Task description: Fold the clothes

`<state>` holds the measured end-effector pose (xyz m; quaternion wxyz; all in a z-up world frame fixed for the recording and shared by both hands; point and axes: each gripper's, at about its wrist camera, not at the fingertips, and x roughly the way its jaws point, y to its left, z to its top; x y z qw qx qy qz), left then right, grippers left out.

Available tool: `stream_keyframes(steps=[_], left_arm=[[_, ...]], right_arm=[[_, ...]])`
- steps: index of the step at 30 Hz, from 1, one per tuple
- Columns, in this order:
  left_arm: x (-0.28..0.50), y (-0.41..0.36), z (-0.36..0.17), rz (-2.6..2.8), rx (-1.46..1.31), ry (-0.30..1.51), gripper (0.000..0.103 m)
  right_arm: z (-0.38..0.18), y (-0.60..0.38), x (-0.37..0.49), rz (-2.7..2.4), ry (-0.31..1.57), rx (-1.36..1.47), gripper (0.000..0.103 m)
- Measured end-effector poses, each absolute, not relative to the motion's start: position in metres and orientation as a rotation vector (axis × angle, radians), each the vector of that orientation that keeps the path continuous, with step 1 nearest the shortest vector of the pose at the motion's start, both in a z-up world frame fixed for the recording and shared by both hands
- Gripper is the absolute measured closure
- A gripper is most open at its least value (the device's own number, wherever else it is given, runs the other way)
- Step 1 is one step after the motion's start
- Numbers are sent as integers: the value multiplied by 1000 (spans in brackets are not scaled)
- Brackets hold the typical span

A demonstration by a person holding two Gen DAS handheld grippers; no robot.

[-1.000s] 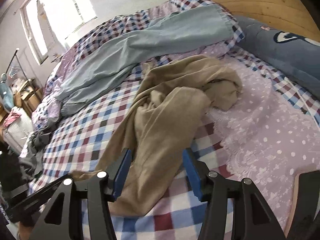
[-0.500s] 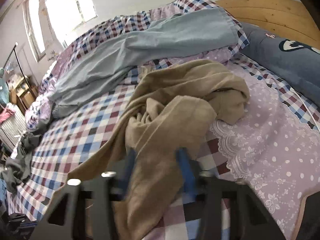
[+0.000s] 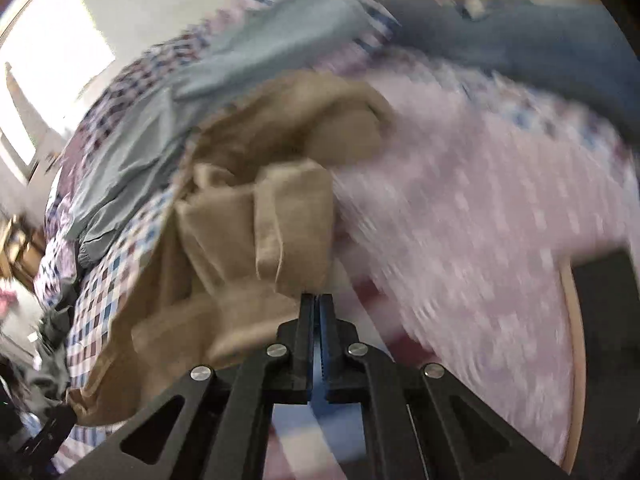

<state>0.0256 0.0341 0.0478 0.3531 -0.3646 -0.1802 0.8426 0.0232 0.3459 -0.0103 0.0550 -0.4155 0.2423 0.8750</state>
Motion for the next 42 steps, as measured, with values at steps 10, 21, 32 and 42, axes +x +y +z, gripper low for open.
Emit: stream_keyframes(steps=[10,21,32,42], left_arm=[[25,37,43,2190,-955,-466,100],[17,28,38,2199,-959,-519,100],[21,-11,62,2287,-817,-663,101],[46,-79,100,2349,-637,-847,101]], right_arm=[[25,367,26,2721,567,-1032,47],[9,334,-25,2812,225,-1206,64],[4,381,18,2721,784,-1159,101],[17,382,89,2742,1026,-1145,101]])
